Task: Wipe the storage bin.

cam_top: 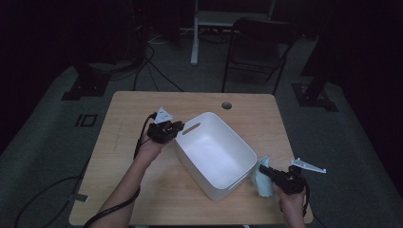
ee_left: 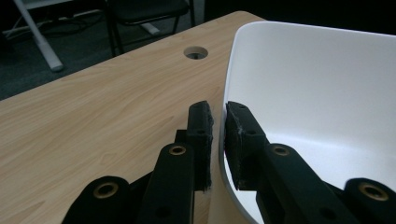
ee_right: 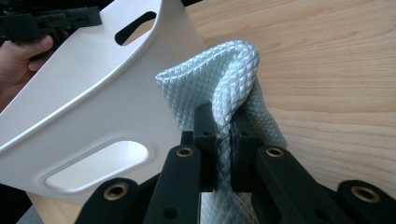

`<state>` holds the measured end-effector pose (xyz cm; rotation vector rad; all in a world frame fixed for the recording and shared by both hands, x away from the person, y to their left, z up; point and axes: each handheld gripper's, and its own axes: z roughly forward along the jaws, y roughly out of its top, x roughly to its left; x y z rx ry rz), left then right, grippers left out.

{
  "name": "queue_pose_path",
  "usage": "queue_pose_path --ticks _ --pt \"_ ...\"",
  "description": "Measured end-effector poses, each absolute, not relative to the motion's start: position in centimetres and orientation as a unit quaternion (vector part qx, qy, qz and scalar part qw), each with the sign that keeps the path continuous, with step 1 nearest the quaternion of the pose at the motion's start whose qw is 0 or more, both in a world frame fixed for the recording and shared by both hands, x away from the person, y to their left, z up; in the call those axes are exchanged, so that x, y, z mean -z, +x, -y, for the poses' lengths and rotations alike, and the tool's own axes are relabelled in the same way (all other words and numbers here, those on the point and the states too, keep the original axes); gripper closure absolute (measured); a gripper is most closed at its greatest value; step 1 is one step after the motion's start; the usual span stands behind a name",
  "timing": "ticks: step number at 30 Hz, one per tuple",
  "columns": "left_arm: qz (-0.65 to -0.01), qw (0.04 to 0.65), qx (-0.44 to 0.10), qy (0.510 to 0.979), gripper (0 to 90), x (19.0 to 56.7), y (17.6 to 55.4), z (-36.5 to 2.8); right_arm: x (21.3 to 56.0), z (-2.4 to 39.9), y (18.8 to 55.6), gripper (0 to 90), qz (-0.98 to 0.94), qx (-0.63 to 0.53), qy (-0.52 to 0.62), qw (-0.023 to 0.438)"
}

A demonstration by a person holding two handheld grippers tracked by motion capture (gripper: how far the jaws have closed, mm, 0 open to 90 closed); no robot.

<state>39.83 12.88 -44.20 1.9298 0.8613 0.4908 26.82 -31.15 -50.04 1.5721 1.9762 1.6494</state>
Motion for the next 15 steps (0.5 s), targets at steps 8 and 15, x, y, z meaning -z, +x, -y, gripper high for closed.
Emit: queue_pose_path --ticks 8,15 --pt "-0.350 0.460 -0.186 0.794 85.2 44.9 40.1 -12.7 50.1 31.0 26.8 83.9 -0.655 -0.546 0.519 0.059" --pt "-0.378 0.441 -0.206 0.788 86.5 44.7 38.9 -13.4 50.1 30.9 26.8 83.9 -0.656 -0.546 0.517 0.058"
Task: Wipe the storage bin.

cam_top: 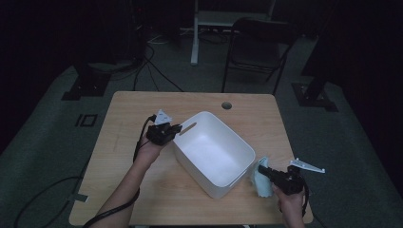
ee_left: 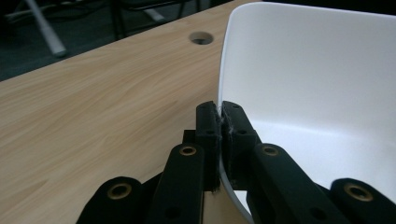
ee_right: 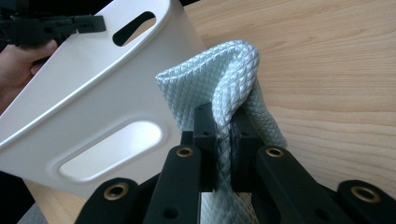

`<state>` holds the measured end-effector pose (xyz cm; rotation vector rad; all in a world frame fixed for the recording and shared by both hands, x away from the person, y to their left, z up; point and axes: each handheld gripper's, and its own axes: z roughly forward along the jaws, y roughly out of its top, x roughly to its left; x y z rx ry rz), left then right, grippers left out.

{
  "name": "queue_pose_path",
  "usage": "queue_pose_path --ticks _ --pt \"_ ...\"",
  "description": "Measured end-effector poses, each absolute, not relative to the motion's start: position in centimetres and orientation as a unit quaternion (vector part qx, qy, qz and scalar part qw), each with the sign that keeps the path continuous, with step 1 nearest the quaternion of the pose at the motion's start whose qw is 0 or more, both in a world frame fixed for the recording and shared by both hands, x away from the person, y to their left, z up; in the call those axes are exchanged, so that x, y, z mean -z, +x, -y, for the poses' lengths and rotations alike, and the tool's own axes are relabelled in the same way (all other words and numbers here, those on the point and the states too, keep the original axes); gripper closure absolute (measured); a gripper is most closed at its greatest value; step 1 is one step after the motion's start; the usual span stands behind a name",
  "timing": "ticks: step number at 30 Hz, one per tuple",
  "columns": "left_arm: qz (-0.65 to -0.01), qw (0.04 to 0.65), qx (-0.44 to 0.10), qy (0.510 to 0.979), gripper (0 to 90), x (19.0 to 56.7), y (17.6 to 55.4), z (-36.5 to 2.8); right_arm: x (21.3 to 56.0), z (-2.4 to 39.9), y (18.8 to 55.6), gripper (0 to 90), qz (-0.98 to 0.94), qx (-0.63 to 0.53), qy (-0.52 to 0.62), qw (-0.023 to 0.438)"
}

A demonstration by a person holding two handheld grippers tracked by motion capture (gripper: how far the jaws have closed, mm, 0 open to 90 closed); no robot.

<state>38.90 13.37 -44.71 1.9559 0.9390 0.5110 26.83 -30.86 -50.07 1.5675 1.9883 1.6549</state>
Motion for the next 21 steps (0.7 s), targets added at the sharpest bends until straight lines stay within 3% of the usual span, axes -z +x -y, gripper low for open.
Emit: queue_pose_path --ticks 6,12,21 --pt "-0.406 0.422 -0.237 0.775 86.0 44.8 36.1 -14.7 49.6 30.1 26.7 83.8 -0.662 -0.551 0.505 0.055" --pt "-0.432 0.427 -0.230 0.760 85.5 44.9 34.0 -16.2 48.4 28.4 26.4 83.9 -0.673 -0.563 0.477 0.053" --pt "-0.417 0.426 -0.251 0.763 84.5 45.2 33.2 -16.3 47.1 26.1 26.8 83.9 -0.688 -0.570 0.446 0.051"
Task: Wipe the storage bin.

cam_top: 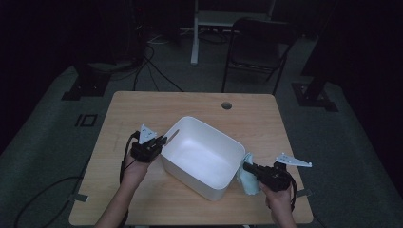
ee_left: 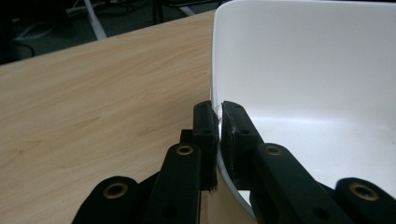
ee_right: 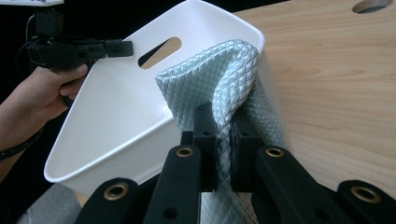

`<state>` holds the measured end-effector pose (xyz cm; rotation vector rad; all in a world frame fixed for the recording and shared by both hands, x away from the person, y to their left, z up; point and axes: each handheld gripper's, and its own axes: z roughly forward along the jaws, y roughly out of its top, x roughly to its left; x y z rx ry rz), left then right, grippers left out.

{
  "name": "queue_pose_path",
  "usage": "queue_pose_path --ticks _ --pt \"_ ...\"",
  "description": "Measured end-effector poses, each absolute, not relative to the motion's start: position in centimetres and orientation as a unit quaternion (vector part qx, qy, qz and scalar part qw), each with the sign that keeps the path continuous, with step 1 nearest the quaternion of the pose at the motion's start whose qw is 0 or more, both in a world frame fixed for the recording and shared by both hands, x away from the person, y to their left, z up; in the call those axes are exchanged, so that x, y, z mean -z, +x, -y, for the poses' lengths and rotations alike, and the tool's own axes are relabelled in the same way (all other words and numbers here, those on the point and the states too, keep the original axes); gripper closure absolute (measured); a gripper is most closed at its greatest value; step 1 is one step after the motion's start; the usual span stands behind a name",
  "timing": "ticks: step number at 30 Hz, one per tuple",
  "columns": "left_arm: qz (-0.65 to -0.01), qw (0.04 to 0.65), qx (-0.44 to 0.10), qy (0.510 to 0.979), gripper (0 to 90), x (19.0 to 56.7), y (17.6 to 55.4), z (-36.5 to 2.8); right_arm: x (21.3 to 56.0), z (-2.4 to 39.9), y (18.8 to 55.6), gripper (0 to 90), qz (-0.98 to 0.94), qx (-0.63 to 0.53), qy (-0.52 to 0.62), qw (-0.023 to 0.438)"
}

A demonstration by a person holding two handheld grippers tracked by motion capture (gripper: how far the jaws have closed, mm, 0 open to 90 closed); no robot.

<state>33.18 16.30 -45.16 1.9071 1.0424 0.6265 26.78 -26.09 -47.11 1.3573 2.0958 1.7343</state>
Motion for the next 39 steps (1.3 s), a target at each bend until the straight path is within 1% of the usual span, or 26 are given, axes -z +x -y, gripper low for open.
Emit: queue_pose_path --ticks 4,9,12,15,23,30,32,35,39 --pt "-0.406 0.426 -0.261 0.765 84.1 45.3 32.9 -16.3 47.4 25.6 27.2 84.0 -0.691 -0.565 0.446 0.057" --pt "-0.410 0.454 -0.239 0.754 84.1 45.6 32.9 -16.8 48.6 25.6 27.6 83.9 -0.695 -0.552 0.457 0.056" --pt "-0.399 0.434 -0.253 0.767 84.1 45.3 32.9 -16.6 49.3 25.5 27.9 84.0 -0.697 -0.544 0.463 0.054" --pt "-0.402 0.444 -0.242 0.763 84.0 45.4 33.0 -16.7 49.9 25.6 28.2 84.0 -0.698 -0.537 0.471 0.055" --pt "-0.403 0.439 -0.247 0.764 84.3 45.4 32.8 -16.6 52.0 25.3 28.9 84.3 -0.700 -0.515 0.493 0.045" --pt "-0.409 0.446 -0.241 0.759 84.1 45.5 32.7 -16.6 53.4 25.2 29.5 84.3 -0.701 -0.502 0.505 0.036" --pt "-0.411 0.448 -0.238 0.758 83.9 45.5 32.8 -16.7 53.9 25.0 29.6 84.4 -0.709 -0.484 0.511 0.041" --pt "-0.418 0.445 -0.242 0.754 83.5 45.5 32.7 -16.6 54.7 25.1 29.9 84.3 -0.705 -0.482 0.520 0.020" --pt "-0.420 0.436 -0.253 0.755 83.6 45.4 32.5 -16.3 54.0 25.1 29.4 84.3 -0.701 -0.494 0.513 0.013"
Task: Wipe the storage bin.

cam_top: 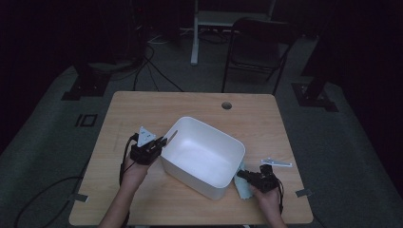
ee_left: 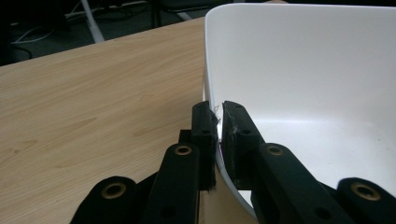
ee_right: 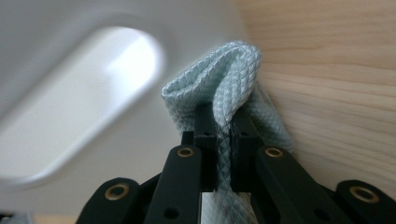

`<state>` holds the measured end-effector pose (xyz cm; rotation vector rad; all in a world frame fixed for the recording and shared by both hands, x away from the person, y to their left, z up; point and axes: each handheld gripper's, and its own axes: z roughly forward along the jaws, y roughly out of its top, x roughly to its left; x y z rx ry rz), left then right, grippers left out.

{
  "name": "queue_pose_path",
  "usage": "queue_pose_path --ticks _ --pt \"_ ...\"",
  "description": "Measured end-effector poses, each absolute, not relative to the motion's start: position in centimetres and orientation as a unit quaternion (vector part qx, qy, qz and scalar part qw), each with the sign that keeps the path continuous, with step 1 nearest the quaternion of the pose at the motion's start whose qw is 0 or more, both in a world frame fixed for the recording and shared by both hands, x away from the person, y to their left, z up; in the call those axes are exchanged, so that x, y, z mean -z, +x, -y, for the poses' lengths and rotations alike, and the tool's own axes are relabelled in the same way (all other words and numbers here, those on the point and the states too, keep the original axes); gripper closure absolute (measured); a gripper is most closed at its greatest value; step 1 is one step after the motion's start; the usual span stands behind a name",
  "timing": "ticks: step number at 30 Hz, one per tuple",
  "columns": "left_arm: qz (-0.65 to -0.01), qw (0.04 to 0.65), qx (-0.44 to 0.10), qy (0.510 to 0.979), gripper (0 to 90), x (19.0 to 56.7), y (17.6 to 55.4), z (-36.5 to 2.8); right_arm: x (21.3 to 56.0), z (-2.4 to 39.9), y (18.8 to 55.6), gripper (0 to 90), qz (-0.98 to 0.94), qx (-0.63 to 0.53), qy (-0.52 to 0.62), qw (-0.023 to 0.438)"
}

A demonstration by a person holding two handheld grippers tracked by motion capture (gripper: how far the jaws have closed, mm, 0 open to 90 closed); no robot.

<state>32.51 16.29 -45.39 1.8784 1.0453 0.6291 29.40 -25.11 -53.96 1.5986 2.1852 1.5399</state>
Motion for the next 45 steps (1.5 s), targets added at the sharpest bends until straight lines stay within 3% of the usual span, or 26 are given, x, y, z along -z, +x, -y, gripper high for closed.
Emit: queue_pose_path --ticks 4,13,18,20,24,33,39,45 --pt "-0.420 0.438 -0.249 0.755 83.7 45.4 32.5 -16.1 52.9 25.0 28.3 84.3 -0.706 -0.506 0.496 0.022" --pt "-0.427 0.444 -0.247 0.748 83.4 45.5 32.4 -16.1 54.9 25.0 29.1 84.4 -0.704 -0.488 0.516 0.007" --pt "-0.436 0.447 -0.242 0.743 83.2 45.5 32.4 -16.2 54.0 25.0 28.7 84.2 -0.700 -0.499 0.511 0.007" --pt "-0.437 0.443 -0.248 0.742 83.2 45.5 32.2 -16.1 52.4 25.2 26.0 84.1 -0.703 -0.528 0.476 0.008" --pt "-0.437 0.443 -0.251 0.742 83.2 45.5 32.2 -16.0 52.1 25.5 24.2 84.1 -0.694 -0.549 0.466 0.013" --pt "-0.434 0.445 -0.248 0.743 83.4 45.5 32.1 -15.9 53.1 23.8 25.4 84.4 -0.705 -0.524 0.477 0.031" --pt "-0.438 0.444 -0.246 0.742 83.3 45.5 32.1 -16.0 54.8 23.7 26.2 84.4 -0.712 -0.499 0.494 0.016" --pt "-0.435 0.445 -0.243 0.744 83.1 45.5 32.2 -15.9 53.3 24.5 26.5 84.3 -0.689 -0.536 0.487 0.028"
